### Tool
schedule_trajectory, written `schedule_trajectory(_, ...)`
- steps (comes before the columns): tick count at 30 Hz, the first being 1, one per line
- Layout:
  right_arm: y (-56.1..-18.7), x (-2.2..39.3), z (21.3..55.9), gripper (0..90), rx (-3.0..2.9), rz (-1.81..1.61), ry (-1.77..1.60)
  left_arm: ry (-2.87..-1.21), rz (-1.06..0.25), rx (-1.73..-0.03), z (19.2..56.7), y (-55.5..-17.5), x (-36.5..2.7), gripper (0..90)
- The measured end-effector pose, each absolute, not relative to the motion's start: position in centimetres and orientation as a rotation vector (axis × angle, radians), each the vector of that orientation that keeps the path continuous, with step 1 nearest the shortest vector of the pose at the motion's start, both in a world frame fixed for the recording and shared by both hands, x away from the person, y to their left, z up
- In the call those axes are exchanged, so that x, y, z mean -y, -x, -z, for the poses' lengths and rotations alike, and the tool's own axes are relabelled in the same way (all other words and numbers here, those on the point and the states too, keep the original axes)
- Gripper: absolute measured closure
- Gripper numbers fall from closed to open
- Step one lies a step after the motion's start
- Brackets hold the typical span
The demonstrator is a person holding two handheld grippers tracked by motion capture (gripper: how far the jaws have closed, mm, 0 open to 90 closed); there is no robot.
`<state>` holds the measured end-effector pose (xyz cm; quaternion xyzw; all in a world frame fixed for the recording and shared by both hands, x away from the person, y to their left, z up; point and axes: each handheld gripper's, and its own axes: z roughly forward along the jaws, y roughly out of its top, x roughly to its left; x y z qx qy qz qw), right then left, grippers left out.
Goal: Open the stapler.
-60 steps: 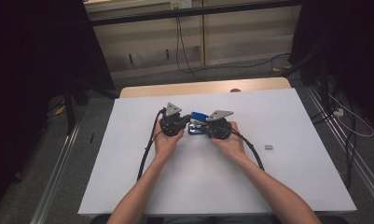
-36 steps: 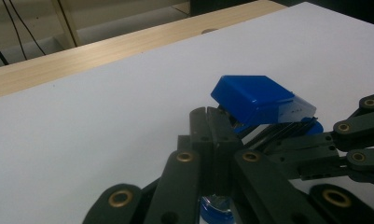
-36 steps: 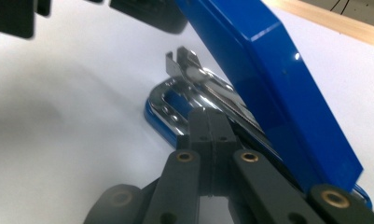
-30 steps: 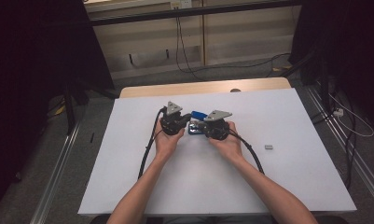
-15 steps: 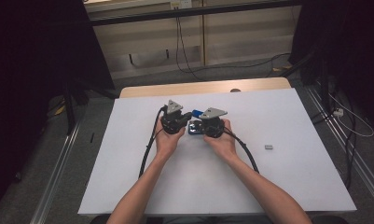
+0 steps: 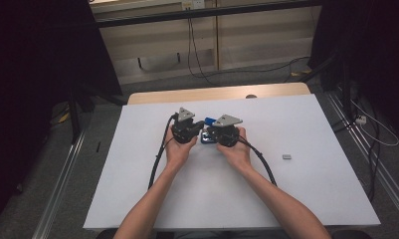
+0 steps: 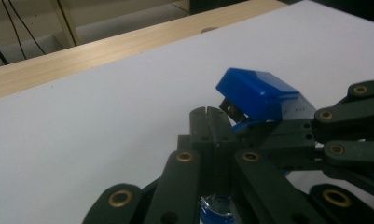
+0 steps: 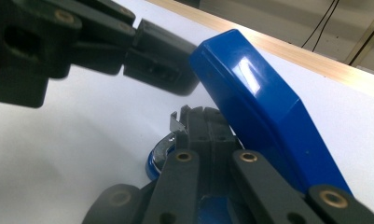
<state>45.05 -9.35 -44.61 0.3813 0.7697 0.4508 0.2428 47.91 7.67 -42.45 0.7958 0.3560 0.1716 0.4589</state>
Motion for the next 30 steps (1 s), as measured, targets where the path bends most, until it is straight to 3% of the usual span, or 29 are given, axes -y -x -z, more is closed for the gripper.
schedule_trajectory(7,-45.0,9.4,44.5,90.0,-2.096,-1.236,-1.043,-1.941,-0.371,-0.917,43.1,-48.4,-7.9,90.0)
schedule_trajectory(30,-45.1,9.4,44.7,90.0,-2.098,-1.231,-1.041,-2.035,-0.434,-0.867,43.8,-48.1,-7.0,90.0)
